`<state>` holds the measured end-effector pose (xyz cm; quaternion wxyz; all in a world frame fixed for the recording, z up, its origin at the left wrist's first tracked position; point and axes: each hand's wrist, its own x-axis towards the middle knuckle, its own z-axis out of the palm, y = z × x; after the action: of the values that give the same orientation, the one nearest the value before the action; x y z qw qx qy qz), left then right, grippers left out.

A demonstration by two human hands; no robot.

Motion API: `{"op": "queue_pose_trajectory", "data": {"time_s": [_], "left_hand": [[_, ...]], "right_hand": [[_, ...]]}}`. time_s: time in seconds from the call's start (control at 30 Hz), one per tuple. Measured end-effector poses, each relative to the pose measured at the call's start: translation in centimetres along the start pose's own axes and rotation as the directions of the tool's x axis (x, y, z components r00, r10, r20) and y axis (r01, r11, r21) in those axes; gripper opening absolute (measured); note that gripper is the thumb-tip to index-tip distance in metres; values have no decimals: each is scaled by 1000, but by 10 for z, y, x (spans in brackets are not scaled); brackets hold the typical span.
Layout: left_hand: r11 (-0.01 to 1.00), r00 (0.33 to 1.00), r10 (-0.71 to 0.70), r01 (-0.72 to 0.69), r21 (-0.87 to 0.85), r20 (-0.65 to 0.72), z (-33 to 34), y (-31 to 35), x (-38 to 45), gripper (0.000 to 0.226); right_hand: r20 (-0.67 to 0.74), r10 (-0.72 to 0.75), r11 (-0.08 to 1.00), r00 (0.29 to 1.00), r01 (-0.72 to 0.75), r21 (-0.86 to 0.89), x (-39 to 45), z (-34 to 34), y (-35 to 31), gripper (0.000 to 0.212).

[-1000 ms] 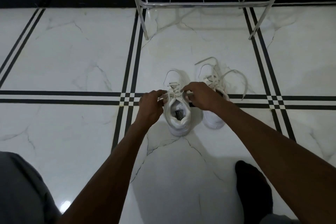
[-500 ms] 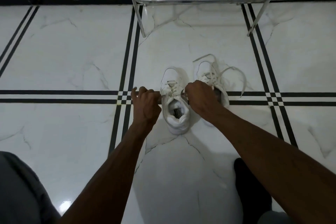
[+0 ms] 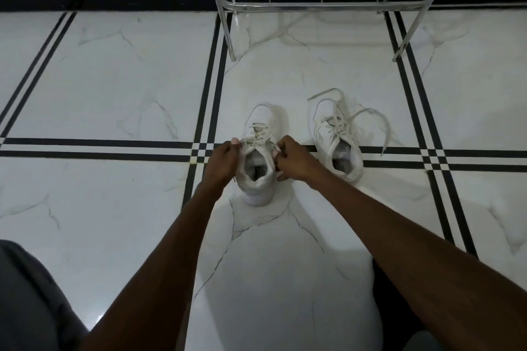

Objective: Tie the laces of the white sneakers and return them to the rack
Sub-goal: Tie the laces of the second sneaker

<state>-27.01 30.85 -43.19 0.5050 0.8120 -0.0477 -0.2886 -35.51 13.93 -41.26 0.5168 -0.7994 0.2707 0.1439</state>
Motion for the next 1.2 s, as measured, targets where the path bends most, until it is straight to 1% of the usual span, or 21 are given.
{"op": "queue_pose_trajectory", "data": {"time_s": [0.1, 0.2, 0.27, 0.3, 0.33, 0.37, 0.43, 0.47, 0.5, 0.53, 0.6, 0.67, 0.73, 0.77, 0.83, 0.9, 0.93, 0.97, 1.0, 1.07, 1.2], "left_hand": [[999, 999, -39, 40, 29, -38, -14, -3, 4, 58], [999, 998, -18, 21, 46, -58, -18, -3, 2, 59], [991, 996, 11, 1, 133, -87, -15, 3, 0, 56], [980, 991, 37, -11, 197, -126, -13, 6, 1, 53], [964, 980, 85, -35, 264, -182, -10, 11, 0, 52], [942, 956, 165, -80, 327, -243, -7, 17, 0, 51], [896, 887, 335, -195, 400, -317, 2, 29, -1, 43], [877, 860, 396, -251, 410, -321, 11, 38, -2, 35], [859, 844, 445, -308, 408, -299, 21, 46, -4, 27], [849, 843, 472, -354, 393, -260, 32, 56, -8, 21], [849, 882, 455, -387, 360, -125, 57, 73, -15, 21], [873, 925, 380, -365, 324, 17, 81, 79, -17, 26], [914, 946, 295, -319, 249, 131, 102, 79, -20, 34], [922, 943, 282, -317, 223, 175, 111, 77, -21, 43], [902, 929, 292, -346, 257, 226, 127, 72, -22, 54], [881, 922, 299, -366, 299, 247, 136, 69, -24, 56], [879, 919, 307, -373, 295, 248, 139, 67, -24, 55], [881, 918, 311, -376, 288, 246, 141, 66, -24, 55], [886, 919, 310, -372, 277, 244, 142, 64, -22, 54], [882, 917, 318, -379, 281, 240, 142, 62, -20, 55], [883, 919, 317, -377, 281, 235, 130, 57, -13, 61]], "right_hand": [[55, -4, 1000, 998, 3, 15, 5, 13, -8, 22], [66, 13, 1000, 998, -14, 23, 8, 15, -12, 22], [44, 7, 1000, 999, -6, -19, 7, 11, -14, 25], [20, -10, 998, 1000, 11, -67, 7, 7, -14, 28], [-11, -31, 992, 999, 30, -122, 5, 1, -15, 29], [-52, -59, 986, 997, 50, -157, 2, -5, -16, 29], [-154, -126, 985, 980, 106, -136, -3, -21, -18, 22], [-213, -142, 988, 967, 124, -95, -7, -31, -17, 16], [-269, -146, 989, 952, 139, -42, -11, -41, -16, 12], [-315, -136, 989, 939, 148, 16, -15, -53, -15, 11], [-396, -113, 980, 911, 168, 108, -24, -78, -10, 13], [-504, -95, 984, 858, 159, 84, -31, -101, 2, 14], [-584, -91, 995, 807, 96, -22, -37, -121, 18, 15], [-581, -91, 996, 809, 62, -70, -38, -129, 26, 18], [-492, -46, 991, 869, -22, -132, -42, -140, 43, 32], [-364, 45, 972, 930, -124, -198, -45, -141, 55, 51], [-312, 63, 962, 948, -141, -234, -45, -137, 60, 54], [-290, 54, 956, 956, -133, -263, -44, -132, 64, 50], [-299, 28, 951, 954, -117, -287, -43, -126, 67, 41], [-350, -36, 941, 936, -86, -327, -40, -116, 69, 31], [-332, -81, 944, 940, -36, -329, -39, -107, 63, 30]]}}
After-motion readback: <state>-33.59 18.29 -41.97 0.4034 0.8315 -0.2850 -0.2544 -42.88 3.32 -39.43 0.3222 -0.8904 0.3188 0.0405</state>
